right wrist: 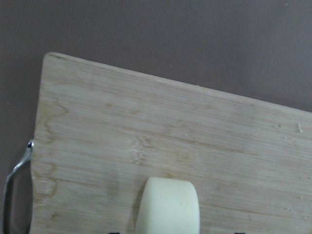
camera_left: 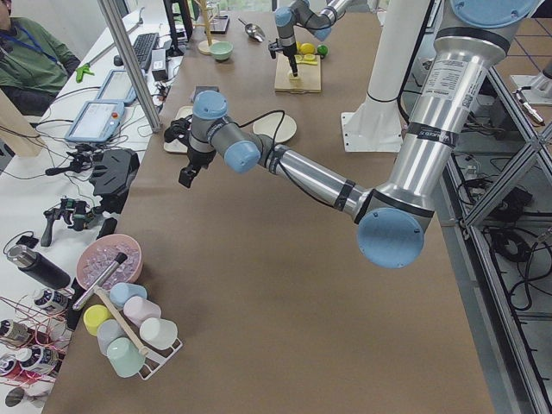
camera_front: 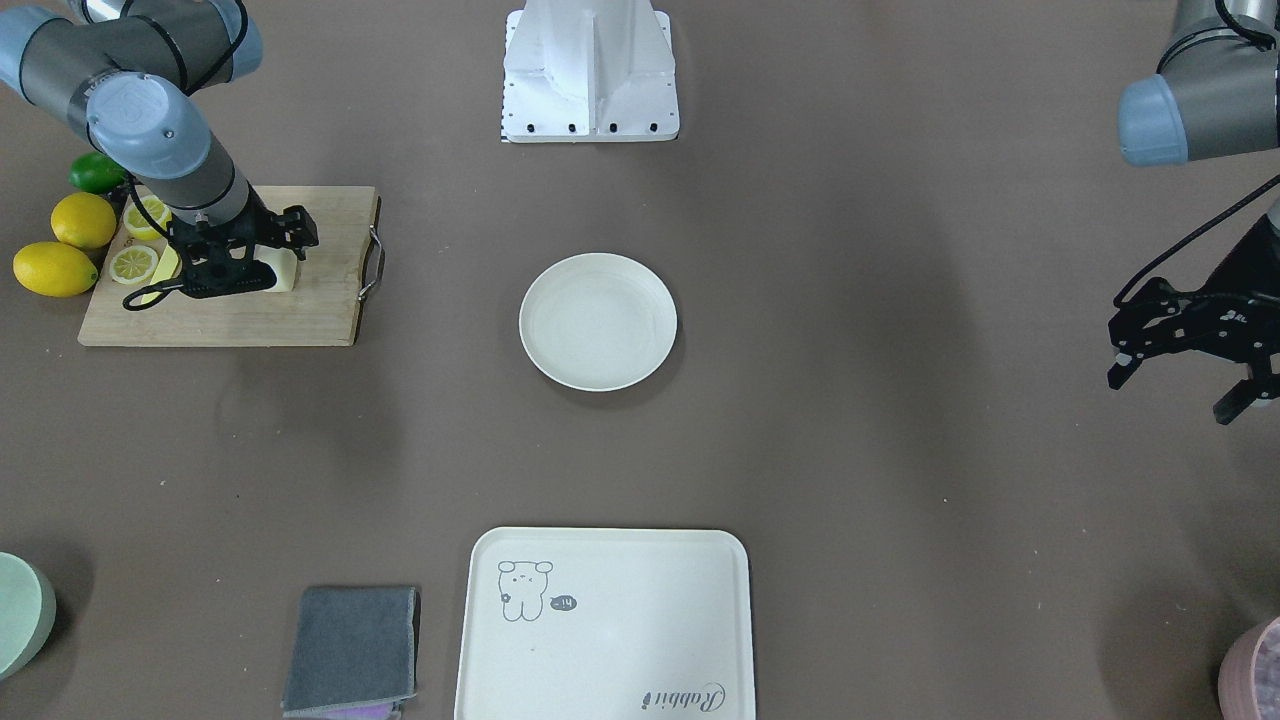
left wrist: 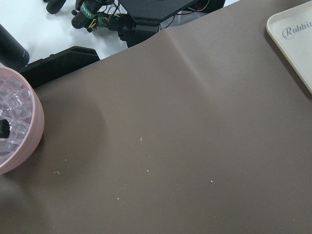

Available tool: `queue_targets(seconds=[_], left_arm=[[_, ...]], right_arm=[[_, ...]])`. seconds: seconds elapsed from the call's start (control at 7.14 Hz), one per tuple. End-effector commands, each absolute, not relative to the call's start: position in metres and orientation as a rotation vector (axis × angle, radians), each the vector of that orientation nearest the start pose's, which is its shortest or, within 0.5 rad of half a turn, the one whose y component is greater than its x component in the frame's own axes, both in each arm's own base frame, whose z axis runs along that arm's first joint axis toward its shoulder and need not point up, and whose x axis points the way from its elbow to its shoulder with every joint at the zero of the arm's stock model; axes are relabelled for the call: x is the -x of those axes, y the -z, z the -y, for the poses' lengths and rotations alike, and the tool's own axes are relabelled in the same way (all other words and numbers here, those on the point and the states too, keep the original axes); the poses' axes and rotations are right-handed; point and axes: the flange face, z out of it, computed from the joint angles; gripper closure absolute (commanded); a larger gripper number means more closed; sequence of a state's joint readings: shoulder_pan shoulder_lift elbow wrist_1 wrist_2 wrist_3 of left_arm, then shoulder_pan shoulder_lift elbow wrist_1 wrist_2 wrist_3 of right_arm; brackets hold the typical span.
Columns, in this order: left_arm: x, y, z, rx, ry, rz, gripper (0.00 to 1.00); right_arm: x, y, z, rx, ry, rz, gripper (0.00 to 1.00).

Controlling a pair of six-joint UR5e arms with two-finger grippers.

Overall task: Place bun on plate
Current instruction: 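Close the right gripper around the cream bun, then lift the bun with the right gripper and carry it toward the plate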

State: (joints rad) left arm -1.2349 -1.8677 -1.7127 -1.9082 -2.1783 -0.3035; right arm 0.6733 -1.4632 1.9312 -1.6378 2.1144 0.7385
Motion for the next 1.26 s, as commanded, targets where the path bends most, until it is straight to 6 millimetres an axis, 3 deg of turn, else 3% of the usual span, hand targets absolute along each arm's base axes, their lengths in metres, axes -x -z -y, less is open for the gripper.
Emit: queue_targets(seconds=[0.0,0.14,0.42,0.56,0.7,0.84,1.12], left_arm=[[-0.124,-0.391,0.586,-0.54,-0.264,-0.787,0.03],[-0.117,-0.391,0.578,-0.546,-0.256,-0.78,0.03],[-0.114,-0.4,0.569,-0.534,-0.255,-0.778,0.03],[-0.116,-0.399,0.569,-0.535,-0.263,-0.781,0.03],[-0.118,-0.403,0.571,-0.526,-0.268,-0.786,0.03],[-0.121,-0.405,0.578,-0.517,-0.268,-0.786,0.03],[-0.123,-0.409,0.58,-0.509,-0.266,-0.783,0.03]], right_arm=[[0.368,-0.449,0.386,0.107,0.282,0.63,0.75],[0.37,-0.45,0.386,0.085,0.281,0.61,1.0],[0.36,-0.422,0.385,0.041,0.286,0.652,1.0],[0.339,-0.402,0.395,0.001,0.259,0.684,1.0],[0.326,-0.372,0.409,-0.05,0.237,0.729,1.0],[0.318,-0.326,0.441,-0.116,0.201,0.778,1.0],[0.35,-0.254,0.486,-0.195,0.213,0.847,1.0]])
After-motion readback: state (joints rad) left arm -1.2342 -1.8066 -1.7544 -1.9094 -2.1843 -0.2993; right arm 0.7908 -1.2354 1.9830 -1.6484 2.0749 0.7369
